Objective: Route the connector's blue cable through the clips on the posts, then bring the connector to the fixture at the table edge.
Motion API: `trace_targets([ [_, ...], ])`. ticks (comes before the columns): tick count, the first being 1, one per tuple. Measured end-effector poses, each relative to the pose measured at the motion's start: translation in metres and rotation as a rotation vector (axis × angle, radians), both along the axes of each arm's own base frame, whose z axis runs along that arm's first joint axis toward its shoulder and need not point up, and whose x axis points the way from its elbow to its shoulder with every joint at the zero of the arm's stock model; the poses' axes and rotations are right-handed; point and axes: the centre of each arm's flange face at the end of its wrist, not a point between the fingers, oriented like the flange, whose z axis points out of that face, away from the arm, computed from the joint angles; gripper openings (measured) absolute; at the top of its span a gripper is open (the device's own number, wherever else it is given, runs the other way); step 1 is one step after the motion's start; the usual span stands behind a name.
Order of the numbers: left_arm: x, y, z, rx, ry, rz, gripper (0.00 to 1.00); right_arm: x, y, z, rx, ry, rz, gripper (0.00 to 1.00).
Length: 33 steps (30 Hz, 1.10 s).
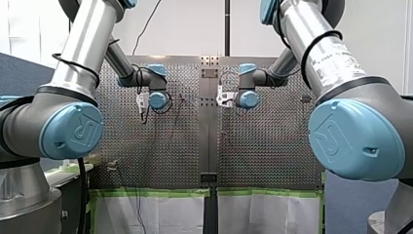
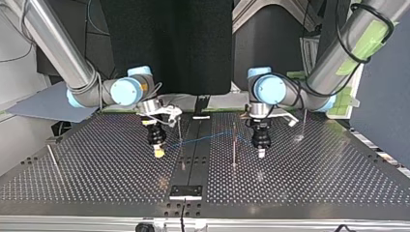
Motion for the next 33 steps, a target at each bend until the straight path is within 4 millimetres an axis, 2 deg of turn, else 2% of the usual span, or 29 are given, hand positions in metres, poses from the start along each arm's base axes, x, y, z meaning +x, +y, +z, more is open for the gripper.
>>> trace_targets([
  [8,0.019,0.0,-0.013,0.008,0.05,-0.002,0.0,0.001,-0.003,-0.005,0.005,0.009,0.002,0.0],
  [19,0.018,0.001,-0.009,-0.051,0.042,0.022,0.0,0.001,-0.002,-0.006,0.012,0.022,0.002,0.0],
  [21,0.016,0.002,-0.007,-0.047,0.045,0.04,0.08,0.001,-0.002,-0.006,0.012,0.023,0.002,0.0],
  [22,0.016,0.003,-0.006,-0.045,0.046,0.047,0.08,0.001,-0.002,-0.006,0.013,0.024,0.001,0.0],
  [24,0.014,0.004,-0.006,-0.037,0.053,0.065,0.36,0.0,-0.002,-0.006,0.014,0.024,0.001,0.0],
  [25,0.013,0.005,-0.006,-0.032,0.058,0.07,0.36,0.0,-0.002,-0.007,0.014,0.025,0.001,0.0],
  [27,0.012,0.005,-0.007,-0.02,0.07,0.076,0.76,0.0,-0.001,-0.007,0.016,0.026,0.001,0.0],
  [28,0.011,0.004,-0.008,-0.015,0.077,0.076,0.76,0.0,-0.001,-0.007,0.016,0.026,0.001,0.0],
  [29,0.009,0.004,-0.01,-0.008,0.087,0.074,1.0,0.0,-0.001,-0.007,0.017,0.026,0.002,0.0],
  [33,0.005,0.002,-0.014,0.0,0.115,0.071,1.0,0.0,-0.001,-0.007,0.019,0.027,0.001,0.0],
])
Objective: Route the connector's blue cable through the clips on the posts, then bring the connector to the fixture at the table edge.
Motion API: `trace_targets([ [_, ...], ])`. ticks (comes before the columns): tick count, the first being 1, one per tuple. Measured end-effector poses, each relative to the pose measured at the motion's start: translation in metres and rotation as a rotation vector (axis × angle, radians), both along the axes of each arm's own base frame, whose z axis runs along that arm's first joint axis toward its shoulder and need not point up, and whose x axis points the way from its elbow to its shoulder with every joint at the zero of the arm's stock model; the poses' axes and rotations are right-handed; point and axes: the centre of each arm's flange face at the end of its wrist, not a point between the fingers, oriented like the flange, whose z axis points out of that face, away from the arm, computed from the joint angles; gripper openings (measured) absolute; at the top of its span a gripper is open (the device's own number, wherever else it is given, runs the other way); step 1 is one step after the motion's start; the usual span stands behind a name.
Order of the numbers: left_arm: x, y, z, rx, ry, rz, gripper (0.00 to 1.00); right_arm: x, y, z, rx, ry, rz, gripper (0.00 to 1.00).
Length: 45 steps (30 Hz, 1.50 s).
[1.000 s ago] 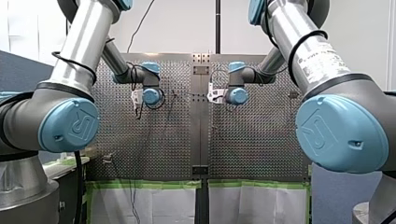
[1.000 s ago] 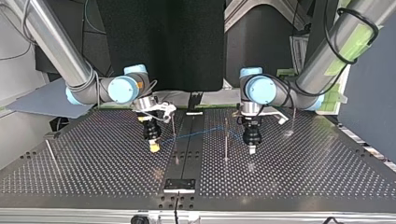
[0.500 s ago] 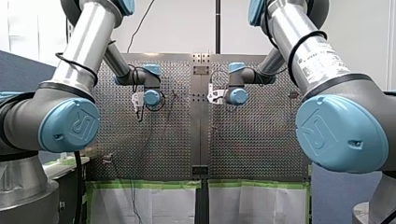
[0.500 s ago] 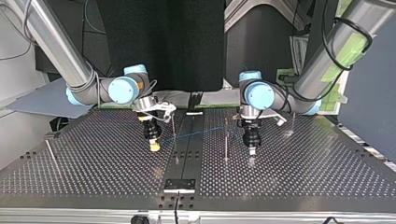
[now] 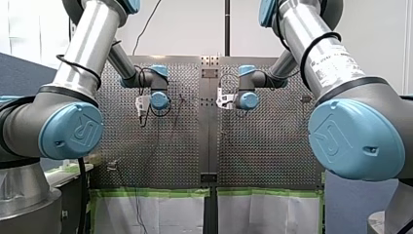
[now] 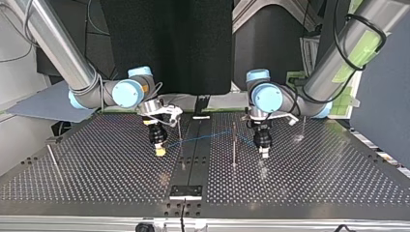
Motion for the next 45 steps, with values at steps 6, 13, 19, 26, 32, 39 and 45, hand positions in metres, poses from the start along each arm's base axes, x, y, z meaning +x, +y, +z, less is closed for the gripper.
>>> trace_targets([
  [6,-0.009,-0.006,-0.005,0.015,0.048,-0.004,1.0,0.0,0.001,-0.001,0.007,0.004,-0.001,0.0],
  [13,-0.025,-0.008,-0.002,-0.005,0.041,-0.014,1.0,-0.001,0.001,-0.002,0.015,0.008,-0.001,0.0],
  [19,-0.041,-0.01,0.009,-0.058,-0.003,-0.042,1.0,-0.001,0.001,-0.002,0.018,0.009,-0.002,0.0],
  [26,-0.065,-0.018,-0.005,-0.07,0.035,-0.109,1.0,-0.001,0.002,-0.002,0.021,0.011,-0.002,0.0],
  [32,-0.085,-0.023,-0.023,-0.058,0.082,-0.129,1.0,-0.002,0.002,-0.003,0.025,0.014,-0.003,0.0],
  [39,-0.106,-0.022,-0.029,-0.058,0.089,-0.14,1.0,-0.001,0.003,-0.003,0.028,0.016,-0.001,0.0],
  [45,-0.12,-0.022,-0.019,-0.068,0.078,-0.148,1.0,0.0,0.004,-0.004,0.03,0.018,0.0,0.0],
])
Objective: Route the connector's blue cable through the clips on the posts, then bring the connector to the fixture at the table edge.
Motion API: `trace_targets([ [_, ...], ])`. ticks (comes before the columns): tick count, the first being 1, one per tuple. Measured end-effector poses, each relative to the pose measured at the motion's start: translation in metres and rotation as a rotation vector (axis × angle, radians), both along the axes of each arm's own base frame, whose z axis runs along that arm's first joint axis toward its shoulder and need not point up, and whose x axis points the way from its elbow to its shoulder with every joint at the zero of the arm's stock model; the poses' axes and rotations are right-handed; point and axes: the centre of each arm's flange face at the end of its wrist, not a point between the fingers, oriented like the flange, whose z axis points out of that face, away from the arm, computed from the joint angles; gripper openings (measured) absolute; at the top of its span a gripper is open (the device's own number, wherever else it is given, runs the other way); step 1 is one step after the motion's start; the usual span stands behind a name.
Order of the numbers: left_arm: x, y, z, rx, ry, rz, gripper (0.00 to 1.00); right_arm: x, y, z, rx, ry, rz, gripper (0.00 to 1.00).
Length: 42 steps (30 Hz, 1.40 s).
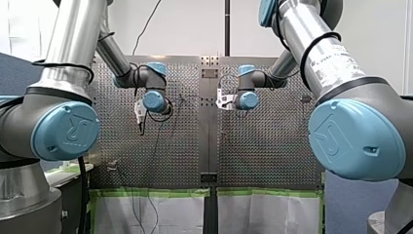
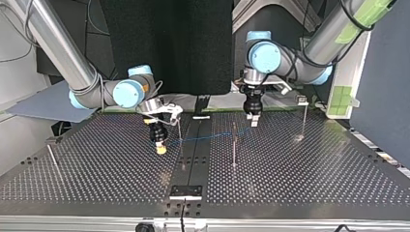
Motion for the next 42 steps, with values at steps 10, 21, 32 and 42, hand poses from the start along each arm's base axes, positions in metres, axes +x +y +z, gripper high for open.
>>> trace_targets([
  [10,-0.01,-0.008,0.014,-0.011,-0.009,-0.049,1.0,0.002,0.002,0.0,0.003,0.002,0.003,0.0],
  [21,-0.012,-0.011,0.027,-0.013,-0.041,-0.076,1.0,0.001,0.002,0.0,0.003,0.001,0.003,0.0],
  [32,-0.018,-0.009,0.068,-0.045,-0.141,-0.099,1.0,0.001,0.002,0.0,0.004,0.001,0.004,0.0],
  [42,-0.025,-0.008,0.063,-0.044,-0.079,-0.097,1.0,0.001,0.002,0.0,0.005,0.001,0.004,0.0],
])
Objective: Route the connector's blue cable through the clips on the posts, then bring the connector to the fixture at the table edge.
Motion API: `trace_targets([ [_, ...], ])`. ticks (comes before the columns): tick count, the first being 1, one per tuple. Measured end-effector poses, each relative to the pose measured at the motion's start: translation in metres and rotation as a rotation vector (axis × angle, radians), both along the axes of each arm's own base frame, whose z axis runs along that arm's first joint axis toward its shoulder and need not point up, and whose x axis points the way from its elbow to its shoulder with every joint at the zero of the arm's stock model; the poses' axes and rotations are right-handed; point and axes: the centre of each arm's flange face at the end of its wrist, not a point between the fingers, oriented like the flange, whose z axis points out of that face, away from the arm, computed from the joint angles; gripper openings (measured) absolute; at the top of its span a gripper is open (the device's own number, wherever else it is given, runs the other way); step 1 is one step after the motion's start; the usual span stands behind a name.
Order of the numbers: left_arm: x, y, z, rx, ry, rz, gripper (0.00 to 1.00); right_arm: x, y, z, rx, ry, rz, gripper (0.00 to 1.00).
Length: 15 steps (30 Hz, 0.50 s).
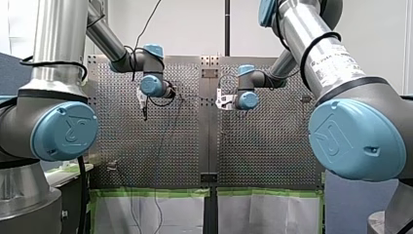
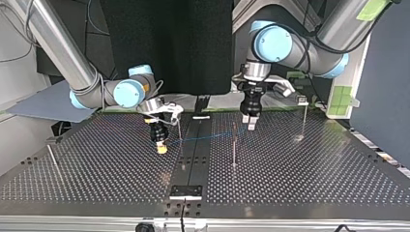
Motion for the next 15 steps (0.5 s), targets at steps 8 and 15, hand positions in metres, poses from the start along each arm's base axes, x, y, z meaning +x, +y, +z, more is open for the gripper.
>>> trace_targets([
  [8,-0.0032,0.0003,-0.0071,0.013,0.041,0.004,1.0,-0.0004,-0.0003,0.0,0.001,-0.001,-0.001,0.0],
  [15,-0.0046,-0.0018,-0.0088,0.017,0.05,-0.006,1.0,-0.0013,-0.0011,0.0,0.001,-0.001,-0.002,0.0],
])
